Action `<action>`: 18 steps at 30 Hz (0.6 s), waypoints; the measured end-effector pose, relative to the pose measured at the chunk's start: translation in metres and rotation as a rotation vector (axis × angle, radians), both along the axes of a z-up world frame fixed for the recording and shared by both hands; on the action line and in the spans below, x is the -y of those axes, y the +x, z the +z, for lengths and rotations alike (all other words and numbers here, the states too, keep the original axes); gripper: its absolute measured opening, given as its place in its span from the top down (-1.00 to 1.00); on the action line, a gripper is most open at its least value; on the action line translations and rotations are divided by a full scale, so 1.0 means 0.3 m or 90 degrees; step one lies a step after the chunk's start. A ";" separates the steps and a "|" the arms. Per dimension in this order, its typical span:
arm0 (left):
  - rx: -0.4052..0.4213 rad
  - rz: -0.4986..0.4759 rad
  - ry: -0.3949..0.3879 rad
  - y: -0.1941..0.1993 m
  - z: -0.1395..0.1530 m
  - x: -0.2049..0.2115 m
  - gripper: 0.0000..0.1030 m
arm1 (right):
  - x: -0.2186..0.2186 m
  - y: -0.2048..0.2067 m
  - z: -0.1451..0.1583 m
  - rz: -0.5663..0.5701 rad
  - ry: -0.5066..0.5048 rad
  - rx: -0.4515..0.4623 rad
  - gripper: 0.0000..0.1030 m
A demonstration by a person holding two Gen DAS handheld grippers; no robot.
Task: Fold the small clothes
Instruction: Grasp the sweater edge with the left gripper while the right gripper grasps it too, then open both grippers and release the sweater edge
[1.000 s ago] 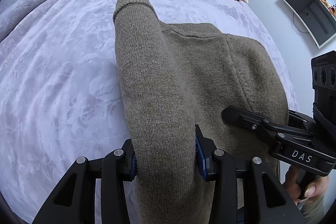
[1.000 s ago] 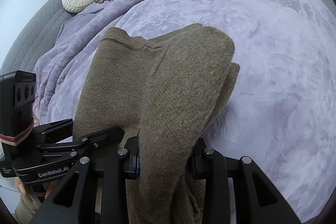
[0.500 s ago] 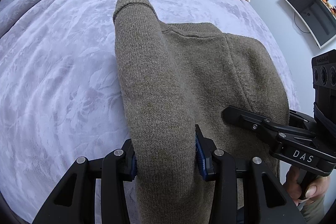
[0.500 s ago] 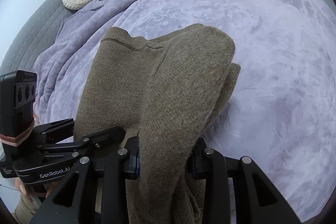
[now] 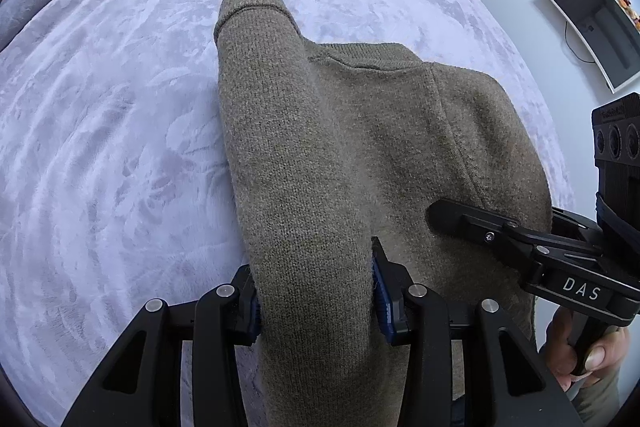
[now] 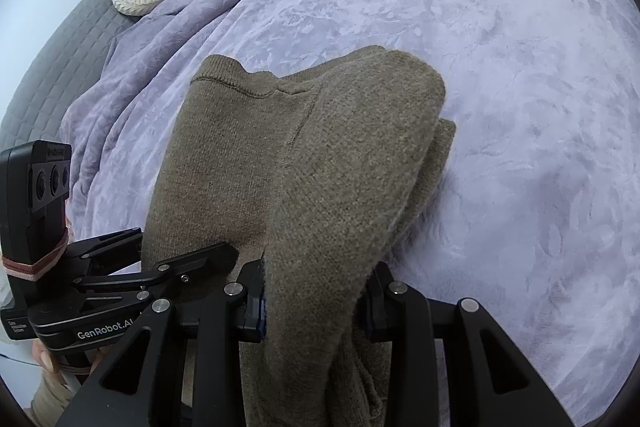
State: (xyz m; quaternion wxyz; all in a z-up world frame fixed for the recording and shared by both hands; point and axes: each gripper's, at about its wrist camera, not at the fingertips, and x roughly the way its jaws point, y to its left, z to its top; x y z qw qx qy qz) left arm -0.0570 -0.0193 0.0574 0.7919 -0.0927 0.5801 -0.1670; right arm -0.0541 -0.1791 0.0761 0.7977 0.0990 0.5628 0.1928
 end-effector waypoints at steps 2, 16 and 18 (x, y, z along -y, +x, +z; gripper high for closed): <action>-0.003 0.001 -0.001 0.000 -0.018 -0.005 0.12 | 0.003 0.004 -0.014 0.001 0.002 -0.003 0.31; 0.030 0.044 0.004 -0.065 0.062 -0.085 -0.15 | 0.122 0.023 -0.042 -0.051 0.042 -0.019 0.01; 0.068 0.046 0.012 -0.073 0.130 -0.087 -0.15 | 0.137 0.003 0.024 -0.057 0.022 0.027 0.00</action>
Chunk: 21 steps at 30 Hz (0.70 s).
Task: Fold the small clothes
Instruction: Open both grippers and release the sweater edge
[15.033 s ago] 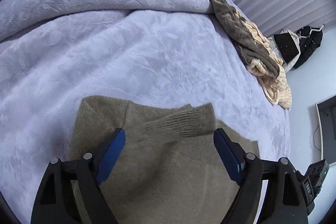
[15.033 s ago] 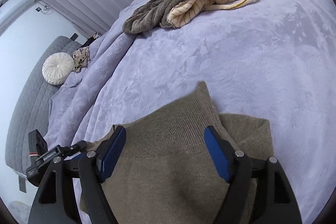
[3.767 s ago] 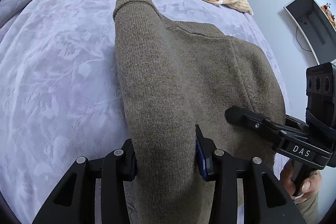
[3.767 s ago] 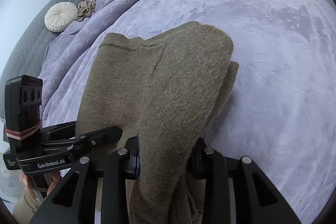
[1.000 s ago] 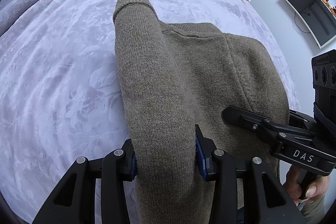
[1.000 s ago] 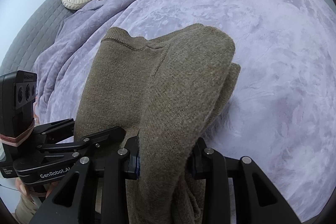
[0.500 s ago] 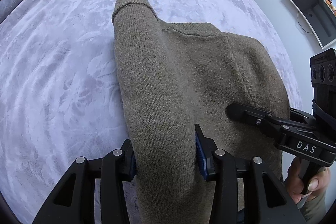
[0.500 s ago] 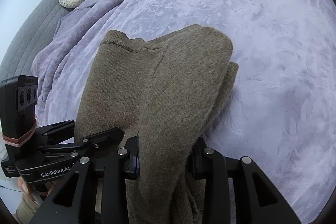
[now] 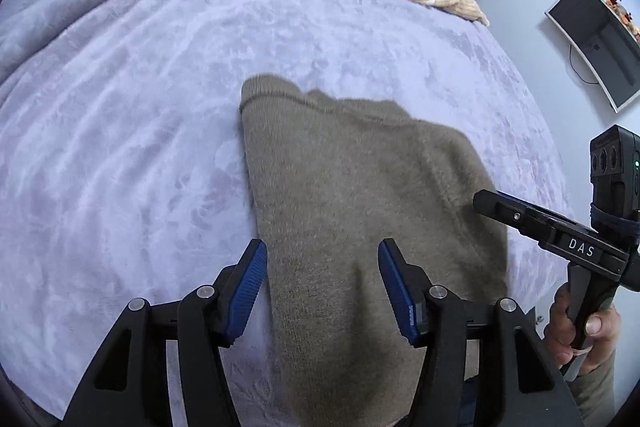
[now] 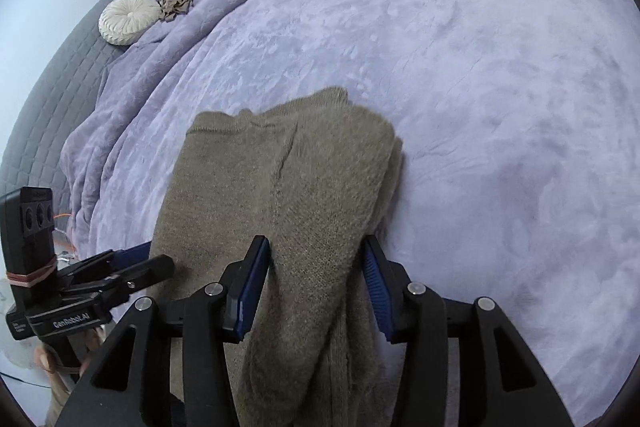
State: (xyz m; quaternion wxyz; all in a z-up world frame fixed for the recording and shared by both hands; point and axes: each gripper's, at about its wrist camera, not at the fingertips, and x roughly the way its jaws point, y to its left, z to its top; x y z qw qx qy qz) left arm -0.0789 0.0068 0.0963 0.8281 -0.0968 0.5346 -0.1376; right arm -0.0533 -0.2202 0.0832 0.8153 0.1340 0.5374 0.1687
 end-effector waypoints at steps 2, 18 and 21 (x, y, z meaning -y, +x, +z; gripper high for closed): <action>0.012 -0.013 0.019 0.016 0.022 0.029 -0.15 | -0.008 -0.018 0.066 0.020 -0.015 0.050 0.00; -0.023 -0.047 0.166 0.152 -0.135 0.157 -0.15 | -0.013 0.121 -0.078 0.077 0.068 -0.007 0.02; -0.011 -0.054 0.172 0.106 -0.098 0.156 -0.15 | -0.037 -0.002 0.025 0.123 0.040 0.055 0.00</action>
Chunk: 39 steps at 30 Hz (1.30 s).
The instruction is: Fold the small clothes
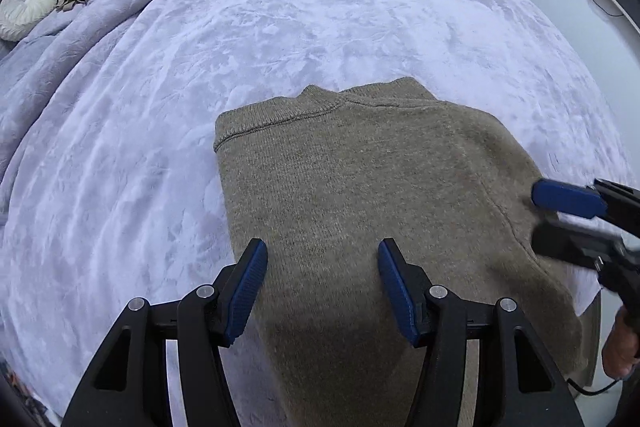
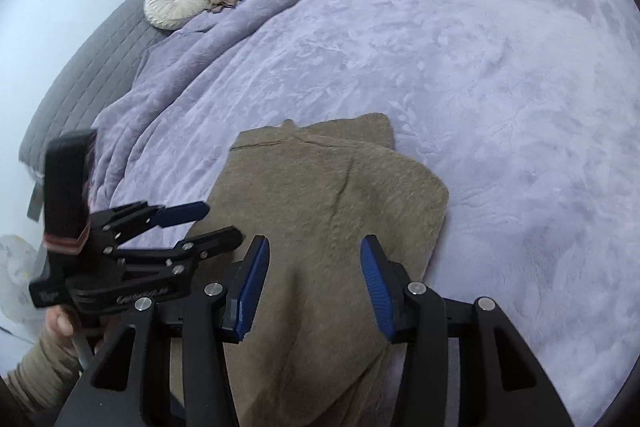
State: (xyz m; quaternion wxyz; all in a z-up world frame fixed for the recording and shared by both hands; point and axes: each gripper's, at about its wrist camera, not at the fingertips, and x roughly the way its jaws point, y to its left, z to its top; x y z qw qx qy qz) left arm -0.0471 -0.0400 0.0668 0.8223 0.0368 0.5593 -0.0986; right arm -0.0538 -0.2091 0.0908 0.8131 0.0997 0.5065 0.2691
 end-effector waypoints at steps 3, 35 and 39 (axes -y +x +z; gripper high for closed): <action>0.009 -0.007 0.009 -0.042 0.016 0.005 -0.15 | -0.027 -0.148 0.070 0.067 0.004 0.042 -0.04; 0.041 0.042 0.051 -0.253 0.113 -0.003 -0.15 | -0.132 -0.351 0.090 0.044 -0.201 0.092 -0.42; 0.053 0.064 0.090 -0.283 0.134 0.003 -0.15 | -0.157 -0.342 0.139 0.002 -0.259 0.101 -0.54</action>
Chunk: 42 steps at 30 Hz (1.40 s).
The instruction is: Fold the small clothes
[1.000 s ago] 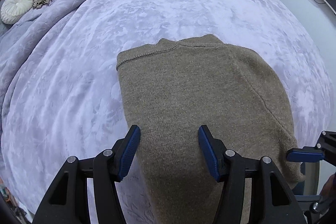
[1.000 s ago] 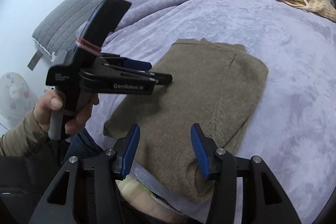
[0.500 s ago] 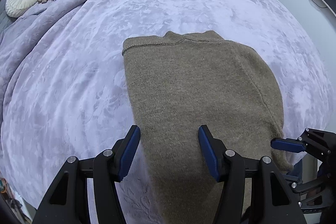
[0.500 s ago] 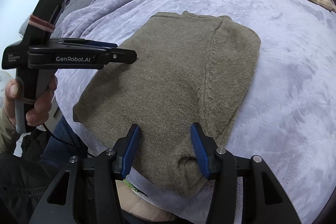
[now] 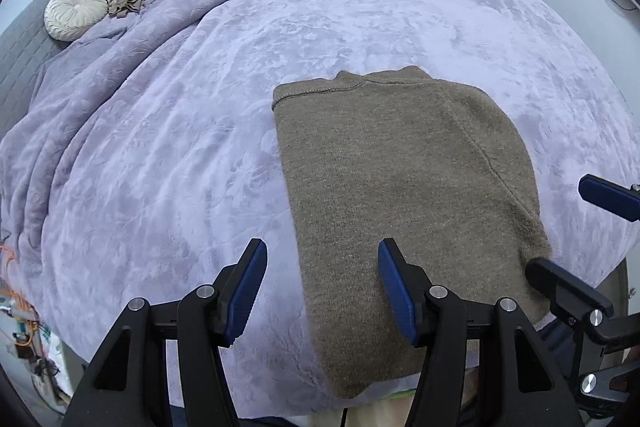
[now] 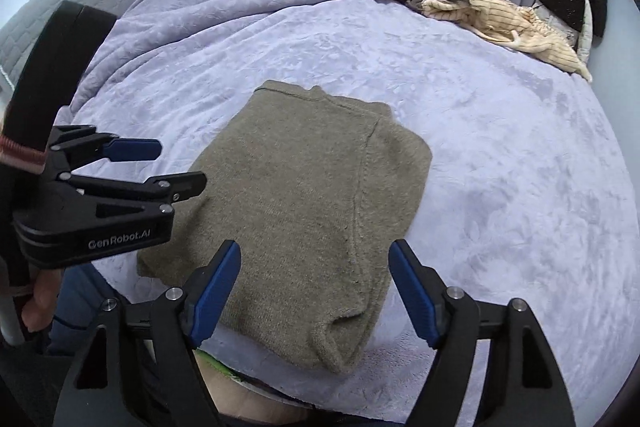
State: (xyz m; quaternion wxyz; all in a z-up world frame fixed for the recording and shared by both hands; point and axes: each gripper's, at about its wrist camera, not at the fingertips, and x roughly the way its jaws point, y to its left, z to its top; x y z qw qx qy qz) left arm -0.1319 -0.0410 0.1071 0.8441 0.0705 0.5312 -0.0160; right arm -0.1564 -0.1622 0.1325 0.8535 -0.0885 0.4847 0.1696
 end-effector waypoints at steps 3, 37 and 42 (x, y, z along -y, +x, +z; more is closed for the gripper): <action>0.001 -0.003 -0.007 -0.021 0.010 0.005 -0.15 | 0.004 0.013 0.018 -0.024 -0.013 -0.004 -0.54; -0.079 0.047 -0.042 0.026 -0.062 -0.014 -0.15 | -0.025 0.073 -0.043 -0.042 -0.078 -0.052 -0.54; -0.082 0.048 -0.039 0.049 -0.070 -0.012 -0.15 | -0.031 0.103 -0.051 -0.042 -0.084 -0.059 -0.54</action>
